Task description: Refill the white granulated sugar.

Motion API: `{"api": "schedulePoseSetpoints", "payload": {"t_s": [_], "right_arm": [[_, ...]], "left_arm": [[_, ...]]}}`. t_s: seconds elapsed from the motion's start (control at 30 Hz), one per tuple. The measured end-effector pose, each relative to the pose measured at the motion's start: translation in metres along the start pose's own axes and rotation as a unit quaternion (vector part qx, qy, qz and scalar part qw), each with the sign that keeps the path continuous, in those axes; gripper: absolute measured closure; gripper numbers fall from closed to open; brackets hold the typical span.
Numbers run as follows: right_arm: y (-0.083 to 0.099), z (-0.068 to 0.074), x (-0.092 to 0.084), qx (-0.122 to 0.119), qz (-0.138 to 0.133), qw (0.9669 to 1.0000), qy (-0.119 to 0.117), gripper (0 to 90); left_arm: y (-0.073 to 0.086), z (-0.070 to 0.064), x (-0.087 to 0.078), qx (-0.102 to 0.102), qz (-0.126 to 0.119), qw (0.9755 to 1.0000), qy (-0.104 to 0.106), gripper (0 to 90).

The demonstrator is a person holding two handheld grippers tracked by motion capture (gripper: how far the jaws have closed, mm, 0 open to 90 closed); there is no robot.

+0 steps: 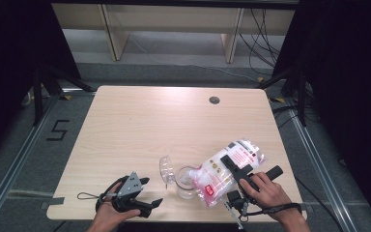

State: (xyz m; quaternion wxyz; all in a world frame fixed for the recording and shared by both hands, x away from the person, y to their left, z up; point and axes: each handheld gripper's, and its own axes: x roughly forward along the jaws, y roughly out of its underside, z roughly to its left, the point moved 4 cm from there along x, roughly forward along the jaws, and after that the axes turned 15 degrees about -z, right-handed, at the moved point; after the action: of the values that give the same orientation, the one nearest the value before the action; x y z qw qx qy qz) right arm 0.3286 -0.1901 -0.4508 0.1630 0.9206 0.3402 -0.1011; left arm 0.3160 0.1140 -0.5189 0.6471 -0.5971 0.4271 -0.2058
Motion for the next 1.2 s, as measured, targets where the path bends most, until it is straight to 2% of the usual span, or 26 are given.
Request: {"api": "schedulePoseSetpoints", "payload": {"t_s": [0.03,0.07,0.13,0.37,0.4,0.5,0.6,0.97,1.03,1.07,1.1,1.2], "right_arm": [[-0.0002,0.0,0.0001,-0.001,0.0,1.0,-0.001,53.3],[0.0002,-0.0017,0.0005,-0.018,-0.004,0.9998,-0.005,53.4],[-0.0008,-0.0026,0.0005,-0.021,-0.003,0.9997,-0.011,53.4],[-0.0011,-0.0029,0.0002,-0.015,-0.006,0.9999,-0.003,53.6],[-0.0013,-0.0019,0.0001,-0.003,-0.005,1.0,0.0,53.6],[-0.0009,-0.0019,0.0,-0.004,-0.004,1.0,-0.007,53.6],[-0.0004,-0.0004,-0.0001,0.003,-0.004,1.0,-0.001,53.7],[0.0004,-0.0003,-0.0006,0.005,-0.003,1.0,0.0,53.9],[0.0007,-0.0014,-0.0007,-0.002,-0.006,1.0,-0.002,53.9],[0.0007,-0.0013,-0.0007,0.0,-0.005,1.0,-0.001,53.9],[0.0007,-0.0009,-0.0009,0.004,-0.004,1.0,0.001,53.9],[0.001,-0.0015,-0.0011,-0.001,-0.002,1.0,-0.005,53.9]], "left_arm": [[-0.0001,0.0003,0.0,0.003,0.0,1.0,0.001,16.0],[0.0,0.0001,0.0001,0.002,0.0,1.0,0.001,16.0],[-0.0001,0.0002,0.0001,0.003,0.0,1.0,0.001,16.0],[0.0,-0.0003,0.0001,-0.001,0.0,1.0,0.001,16.0],[0.0001,-0.0003,0.0001,-0.001,0.0,1.0,0.001,16.0],[0.0001,-0.0002,0.0001,0.0,0.001,1.0,0.001,16.0],[-0.0006,0.0012,-0.0001,0.012,0.0,0.9999,0.005,16.0],[-0.0005,0.0012,-0.0001,0.012,0.001,0.9999,0.005,16.0],[-0.0007,0.0012,-0.0003,0.012,0.001,0.9999,0.003,16.0],[-0.0006,0.0012,-0.0001,0.011,0.0,0.9999,0.005,16.0],[0.0,-0.0002,-0.0001,-0.002,0.0,1.0,-0.001,16.0],[0.0,-0.0002,-0.0001,-0.001,0.0,1.0,0.0,16.0]]}}
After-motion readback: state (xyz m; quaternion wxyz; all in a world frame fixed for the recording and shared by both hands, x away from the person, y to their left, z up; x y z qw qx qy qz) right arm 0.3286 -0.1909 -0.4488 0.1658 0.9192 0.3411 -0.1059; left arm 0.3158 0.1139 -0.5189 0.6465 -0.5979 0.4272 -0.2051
